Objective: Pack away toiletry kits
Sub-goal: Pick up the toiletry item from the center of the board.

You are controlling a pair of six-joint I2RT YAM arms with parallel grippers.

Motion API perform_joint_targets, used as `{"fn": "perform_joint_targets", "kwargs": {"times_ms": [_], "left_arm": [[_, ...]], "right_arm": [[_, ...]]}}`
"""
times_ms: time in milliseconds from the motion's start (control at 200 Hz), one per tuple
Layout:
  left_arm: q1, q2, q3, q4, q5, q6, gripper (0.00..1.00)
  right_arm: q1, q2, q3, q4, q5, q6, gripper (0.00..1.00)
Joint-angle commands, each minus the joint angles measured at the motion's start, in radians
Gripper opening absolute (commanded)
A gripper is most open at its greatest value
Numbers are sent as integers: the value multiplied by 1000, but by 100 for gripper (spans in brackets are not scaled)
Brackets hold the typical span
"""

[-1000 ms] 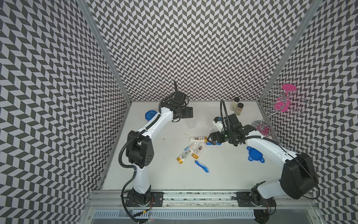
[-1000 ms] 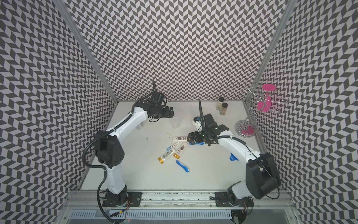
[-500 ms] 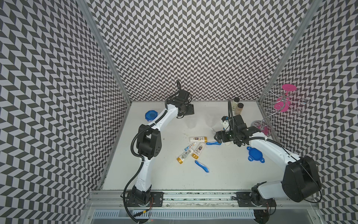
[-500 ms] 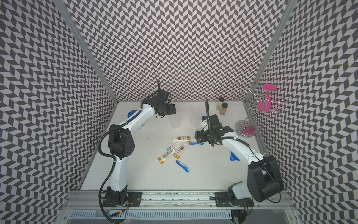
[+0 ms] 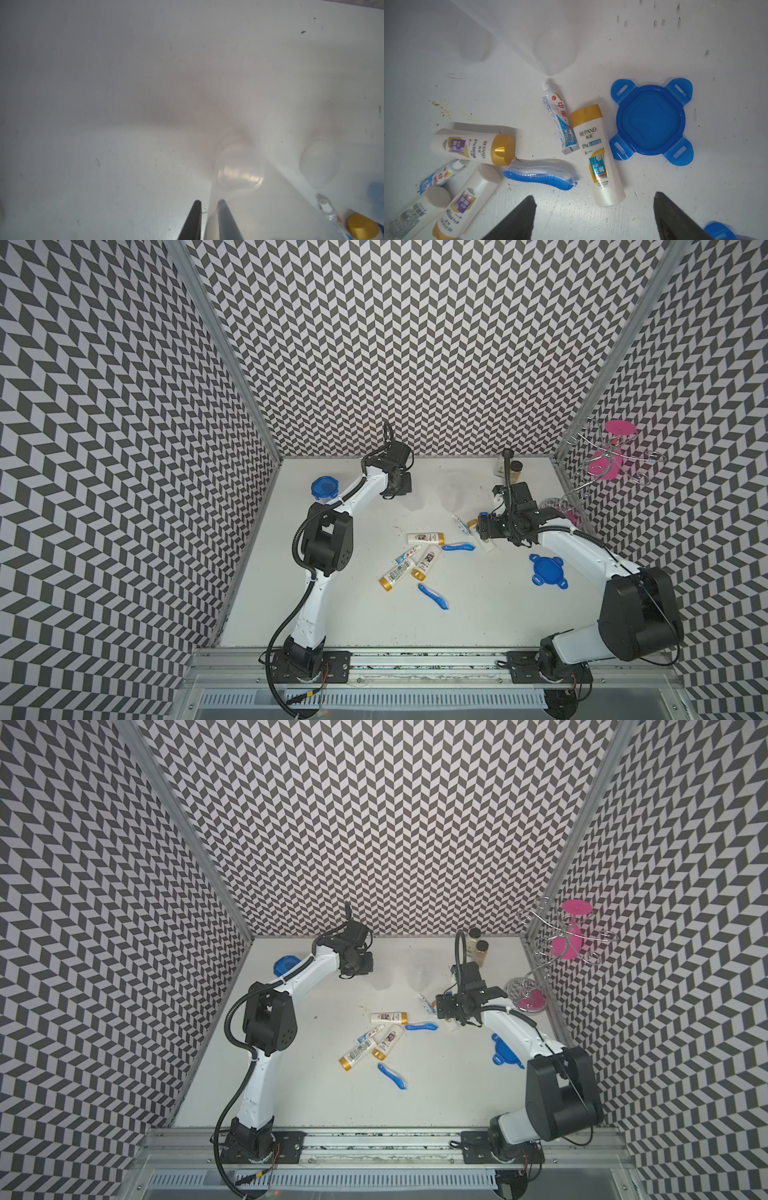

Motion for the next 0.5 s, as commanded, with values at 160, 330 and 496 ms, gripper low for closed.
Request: {"fn": "perform_joint_targets", "kwargs": {"times_ms": [160, 330, 496], "left_arm": [[-12, -157, -124, -75, -73, 80, 0], [-44, -284, -266, -116, -93, 133, 0], [-76, -354, -344, -175, -134, 159, 0]], "right_arm": [[-20, 118, 42, 63, 1, -18, 84], [-26, 207, 86, 60, -5, -44, 80], [-27, 283, 105, 58, -13, -59, 77]]}}
